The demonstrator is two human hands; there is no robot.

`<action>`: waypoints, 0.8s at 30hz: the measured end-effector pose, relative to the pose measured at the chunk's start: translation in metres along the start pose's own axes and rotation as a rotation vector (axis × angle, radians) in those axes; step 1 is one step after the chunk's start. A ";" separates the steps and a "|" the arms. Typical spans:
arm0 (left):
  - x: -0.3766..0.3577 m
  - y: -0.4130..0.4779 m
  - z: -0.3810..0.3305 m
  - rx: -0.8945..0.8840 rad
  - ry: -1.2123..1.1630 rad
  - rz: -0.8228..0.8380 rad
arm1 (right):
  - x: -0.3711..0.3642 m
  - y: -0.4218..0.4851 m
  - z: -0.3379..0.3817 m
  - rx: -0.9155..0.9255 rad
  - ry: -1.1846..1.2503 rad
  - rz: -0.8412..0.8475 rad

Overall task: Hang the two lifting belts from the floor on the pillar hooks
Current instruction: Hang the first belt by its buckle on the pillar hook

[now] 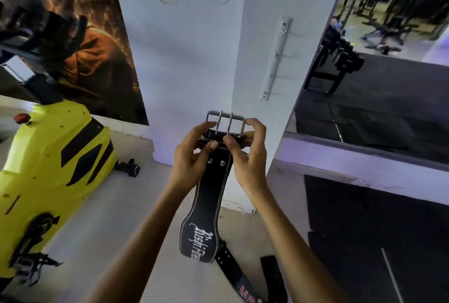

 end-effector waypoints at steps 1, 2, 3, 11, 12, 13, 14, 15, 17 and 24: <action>-0.002 0.003 0.001 0.000 -0.004 0.020 | 0.002 -0.001 -0.001 -0.004 0.000 -0.031; -0.005 0.005 0.000 -0.006 0.002 0.042 | 0.004 -0.002 -0.002 0.001 -0.008 -0.055; -0.009 0.007 0.000 -0.019 0.017 0.067 | 0.007 -0.002 -0.002 0.026 -0.031 -0.074; -0.037 0.036 0.008 -0.065 0.082 0.126 | 0.011 0.033 -0.013 0.137 -0.071 -0.003; -0.038 0.041 0.009 -0.061 0.079 0.118 | 0.011 0.041 -0.013 0.157 -0.067 -0.001; -0.040 0.048 0.010 -0.058 0.080 0.114 | 0.011 0.049 -0.011 0.195 -0.070 -0.014; -0.043 0.055 0.010 -0.056 0.087 0.110 | 0.013 0.055 -0.007 0.239 -0.070 -0.039; -0.045 0.065 0.008 -0.057 0.095 0.101 | 0.014 0.064 -0.003 0.276 -0.061 -0.066; -0.049 0.080 0.002 -0.065 0.094 0.075 | 0.018 0.078 0.003 0.326 -0.063 -0.123; -0.075 0.126 -0.008 -0.075 -0.023 -0.079 | 0.030 0.158 -0.010 0.002 0.288 0.019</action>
Point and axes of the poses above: each hand's wrist, its own y-axis towards the middle knuckle, its own x-axis out of the back of the hand, z = x × y, the point moved 10 cm from there along y, towards the middle knuckle, and after that the axes turned 1 degree about -z, right-handed, at the moved point
